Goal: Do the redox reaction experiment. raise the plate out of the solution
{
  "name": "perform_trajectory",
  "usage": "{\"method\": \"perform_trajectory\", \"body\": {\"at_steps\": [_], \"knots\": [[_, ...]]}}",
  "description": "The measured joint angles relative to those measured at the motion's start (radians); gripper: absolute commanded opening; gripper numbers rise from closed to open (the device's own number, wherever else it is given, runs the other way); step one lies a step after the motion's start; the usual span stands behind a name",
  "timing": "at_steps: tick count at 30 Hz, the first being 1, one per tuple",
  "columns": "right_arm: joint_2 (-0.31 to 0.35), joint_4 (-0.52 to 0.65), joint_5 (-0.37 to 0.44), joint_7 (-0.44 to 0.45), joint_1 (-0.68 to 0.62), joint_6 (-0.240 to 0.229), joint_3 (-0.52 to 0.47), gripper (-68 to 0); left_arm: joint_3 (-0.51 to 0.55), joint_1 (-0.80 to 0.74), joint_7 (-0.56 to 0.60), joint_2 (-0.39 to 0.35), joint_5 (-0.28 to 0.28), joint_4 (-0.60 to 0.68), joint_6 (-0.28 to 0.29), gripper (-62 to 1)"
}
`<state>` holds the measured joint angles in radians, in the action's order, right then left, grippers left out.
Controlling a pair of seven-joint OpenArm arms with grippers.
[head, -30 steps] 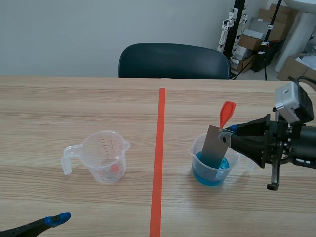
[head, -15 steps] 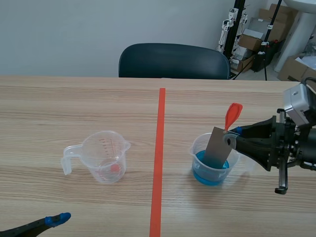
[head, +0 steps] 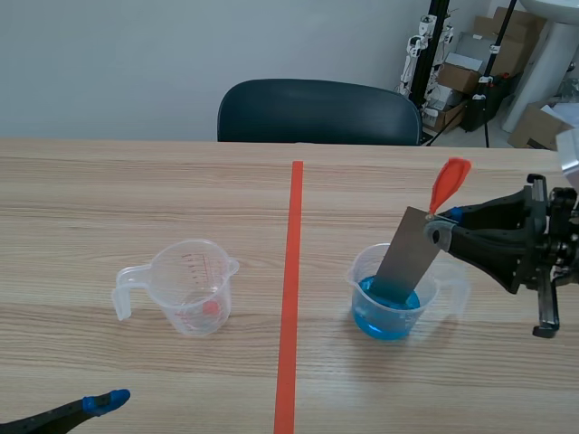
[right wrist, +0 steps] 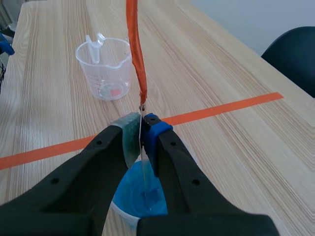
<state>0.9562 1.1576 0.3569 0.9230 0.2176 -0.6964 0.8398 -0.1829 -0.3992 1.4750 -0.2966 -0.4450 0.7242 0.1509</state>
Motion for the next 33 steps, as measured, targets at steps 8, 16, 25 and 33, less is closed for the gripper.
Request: {"method": "perform_trajectory", "body": {"at_steps": [8,16,25,33], "knots": [[0.081,0.09,0.058,0.0,0.0,-0.025,0.0,-67.1,0.0,0.0,0.0,0.0,0.0,0.0,0.0,1.4],[0.192,0.179,0.159,-0.001,0.0,-0.037,0.0,-67.1,0.0,0.0,0.0,0.0,0.0,0.0,0.0,1.4],[0.274,0.239,0.237,-0.008,0.0,-0.037,0.0,-67.1,0.0,-0.005,0.034,-0.021,0.023,0.0,0.0,1.4],[0.323,0.287,0.32,-0.091,0.0,-0.037,0.0,-67.1,0.001,-0.047,0.034,-0.132,0.121,0.0,0.0,1.4]]}}
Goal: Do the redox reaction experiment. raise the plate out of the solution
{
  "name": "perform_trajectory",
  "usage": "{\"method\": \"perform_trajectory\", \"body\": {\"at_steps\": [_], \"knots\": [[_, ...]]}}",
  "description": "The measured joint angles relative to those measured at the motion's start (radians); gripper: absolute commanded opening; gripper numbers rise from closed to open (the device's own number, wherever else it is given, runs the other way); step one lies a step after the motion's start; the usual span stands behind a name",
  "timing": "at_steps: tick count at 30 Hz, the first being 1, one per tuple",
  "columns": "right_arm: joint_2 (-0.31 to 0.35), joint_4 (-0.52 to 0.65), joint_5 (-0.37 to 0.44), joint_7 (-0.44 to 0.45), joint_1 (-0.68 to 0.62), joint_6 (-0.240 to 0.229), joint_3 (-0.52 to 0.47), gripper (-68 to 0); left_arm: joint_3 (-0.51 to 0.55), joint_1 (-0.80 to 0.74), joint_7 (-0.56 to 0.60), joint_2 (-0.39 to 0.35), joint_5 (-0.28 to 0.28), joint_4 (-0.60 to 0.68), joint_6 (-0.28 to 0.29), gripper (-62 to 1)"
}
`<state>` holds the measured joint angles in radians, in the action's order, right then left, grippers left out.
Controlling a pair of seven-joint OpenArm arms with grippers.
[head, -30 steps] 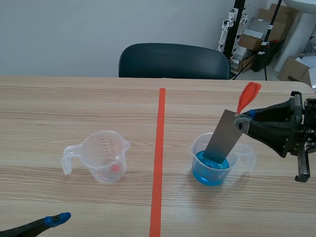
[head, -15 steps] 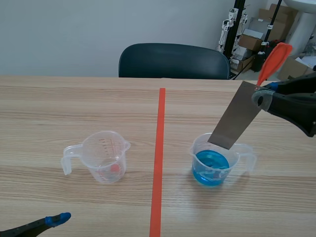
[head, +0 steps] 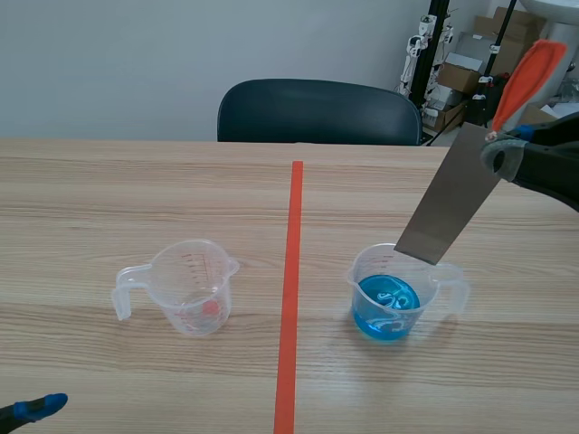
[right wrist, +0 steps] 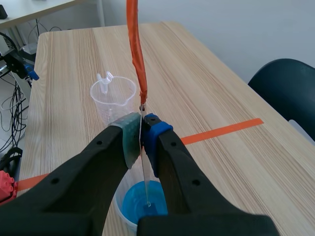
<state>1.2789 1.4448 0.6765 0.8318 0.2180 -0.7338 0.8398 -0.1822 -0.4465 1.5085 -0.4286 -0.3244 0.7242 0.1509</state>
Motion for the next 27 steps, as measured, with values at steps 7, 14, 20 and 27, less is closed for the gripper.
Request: {"method": "perform_trajectory", "body": {"at_steps": [7,14,20,27], "knots": [[0.022,0.043,0.058,-0.077,0.0,0.0,0.0,-67.1,0.0,-0.064,-0.001,-0.112,0.137,0.06,0.001,1.4],[0.035,0.068,0.183,-0.173,0.04,0.0,0.0,-67.1,0.0,-0.174,0.0,-0.264,0.266,0.218,0.0,-19.3],[0.035,0.079,0.309,-0.321,0.108,0.003,0.0,-67.1,0.0,-0.266,0.0,-0.402,0.269,0.334,0.0,-36.3],[0.029,0.115,0.388,-0.469,0.145,0.003,0.0,-67.1,0.0,-0.293,0.0,-0.462,0.349,0.379,-0.017,-41.9]]}}
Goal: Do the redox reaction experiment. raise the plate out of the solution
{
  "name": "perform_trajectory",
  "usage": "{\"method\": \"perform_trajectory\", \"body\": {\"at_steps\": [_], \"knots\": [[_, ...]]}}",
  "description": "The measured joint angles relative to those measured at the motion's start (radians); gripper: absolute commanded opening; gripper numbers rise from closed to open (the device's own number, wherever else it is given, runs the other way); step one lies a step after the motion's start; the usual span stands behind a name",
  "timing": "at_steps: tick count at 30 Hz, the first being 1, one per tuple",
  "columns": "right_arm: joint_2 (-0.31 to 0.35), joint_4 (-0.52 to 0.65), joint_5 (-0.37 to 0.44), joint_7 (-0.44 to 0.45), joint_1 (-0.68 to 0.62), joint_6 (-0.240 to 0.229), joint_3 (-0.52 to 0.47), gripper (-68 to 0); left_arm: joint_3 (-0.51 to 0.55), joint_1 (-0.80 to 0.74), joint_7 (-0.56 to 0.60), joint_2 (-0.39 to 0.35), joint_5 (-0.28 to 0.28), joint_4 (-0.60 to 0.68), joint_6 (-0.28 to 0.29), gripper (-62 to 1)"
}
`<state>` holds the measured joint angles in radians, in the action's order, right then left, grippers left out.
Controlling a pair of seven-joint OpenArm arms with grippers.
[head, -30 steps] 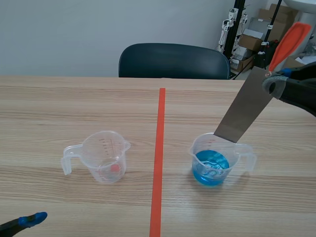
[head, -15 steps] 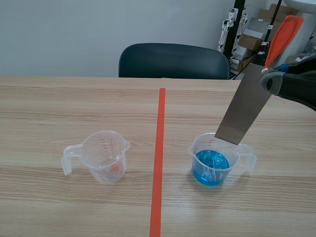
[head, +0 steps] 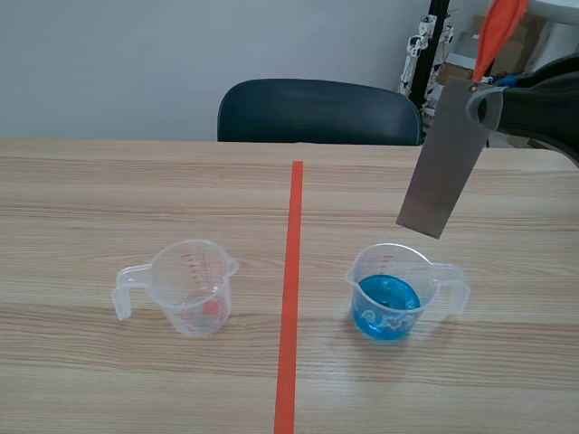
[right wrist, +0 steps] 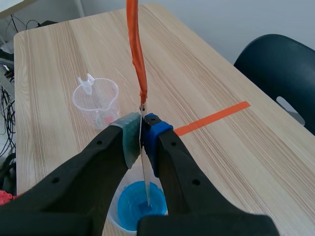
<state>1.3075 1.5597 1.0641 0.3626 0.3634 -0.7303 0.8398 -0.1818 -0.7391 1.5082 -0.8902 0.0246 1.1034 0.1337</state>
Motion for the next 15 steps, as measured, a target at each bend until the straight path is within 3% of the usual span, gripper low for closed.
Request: {"method": "perform_trajectory", "body": {"at_steps": [3,6,9,15], "knots": [[0.0,0.022,0.003,-0.018,0.005,0.0,0.0,-67.1,0.0,0.0,0.0,-0.022,0.0,0.0,0.002,-43.7],[0.0,0.038,0.002,-0.039,0.004,-0.003,0.0,-67.1,0.006,0.0,-0.002,-0.046,-0.001,0.011,0.026,-57.7],[0.0,0.045,0.003,-0.039,0.005,-0.003,0.0,-67.1,0.026,0.0,-0.059,-0.066,0.003,0.043,0.081,-58.0],[0.0,0.053,0.003,-0.04,0.005,-0.003,0.0,-67.1,0.121,0.0,-0.061,-0.095,0.003,0.119,0.18,-58.0]]}}
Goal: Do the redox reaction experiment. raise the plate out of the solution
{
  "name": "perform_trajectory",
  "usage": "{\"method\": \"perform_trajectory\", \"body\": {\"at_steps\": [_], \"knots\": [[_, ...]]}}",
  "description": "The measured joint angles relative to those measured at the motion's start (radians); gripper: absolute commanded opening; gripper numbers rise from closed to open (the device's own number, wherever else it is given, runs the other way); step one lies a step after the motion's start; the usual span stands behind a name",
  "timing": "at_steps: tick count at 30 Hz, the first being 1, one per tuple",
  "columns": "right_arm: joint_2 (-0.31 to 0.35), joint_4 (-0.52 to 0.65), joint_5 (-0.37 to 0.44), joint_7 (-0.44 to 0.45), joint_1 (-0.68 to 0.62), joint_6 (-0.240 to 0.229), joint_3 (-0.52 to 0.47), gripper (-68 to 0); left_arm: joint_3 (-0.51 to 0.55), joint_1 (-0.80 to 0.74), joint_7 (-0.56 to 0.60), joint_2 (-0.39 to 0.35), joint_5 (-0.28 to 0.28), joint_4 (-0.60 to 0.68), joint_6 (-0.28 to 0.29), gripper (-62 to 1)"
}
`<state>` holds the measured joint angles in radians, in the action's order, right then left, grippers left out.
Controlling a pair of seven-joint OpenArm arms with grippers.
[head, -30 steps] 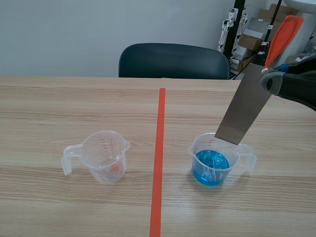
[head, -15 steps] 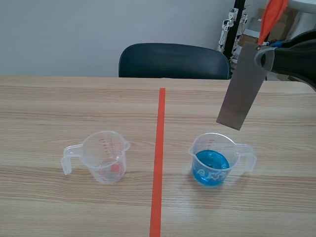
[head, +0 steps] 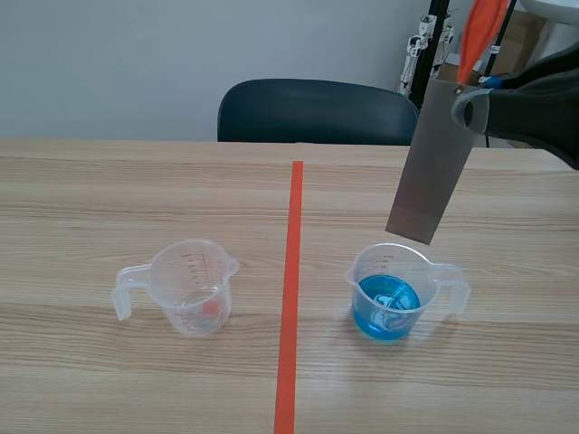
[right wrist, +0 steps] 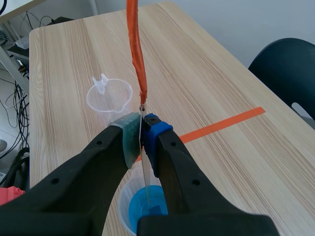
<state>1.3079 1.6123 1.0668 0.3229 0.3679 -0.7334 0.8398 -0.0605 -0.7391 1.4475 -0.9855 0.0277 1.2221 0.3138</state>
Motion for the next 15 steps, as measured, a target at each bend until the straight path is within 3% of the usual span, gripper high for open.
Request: {"method": "perform_trajectory", "body": {"at_steps": [5,7,15], "knots": [[0.0,0.017,0.0,-0.02,0.0,0.0,0.0,-67.1,0.106,0.0,-0.14,-0.013,0.0,0.08,0.198,-58.0],[0.0,0.024,0.0,-0.035,0.0,0.0,0.0,-67.1,0.15,0.0,-0.196,-0.017,-0.003,0.116,0.244,-58.0],[0.0,0.029,0.0,-0.034,0.0,0.0,0.0,-67.1,0.254,0.003,-0.432,-0.018,-0.003,0.308,0.275,-58.2]]}}
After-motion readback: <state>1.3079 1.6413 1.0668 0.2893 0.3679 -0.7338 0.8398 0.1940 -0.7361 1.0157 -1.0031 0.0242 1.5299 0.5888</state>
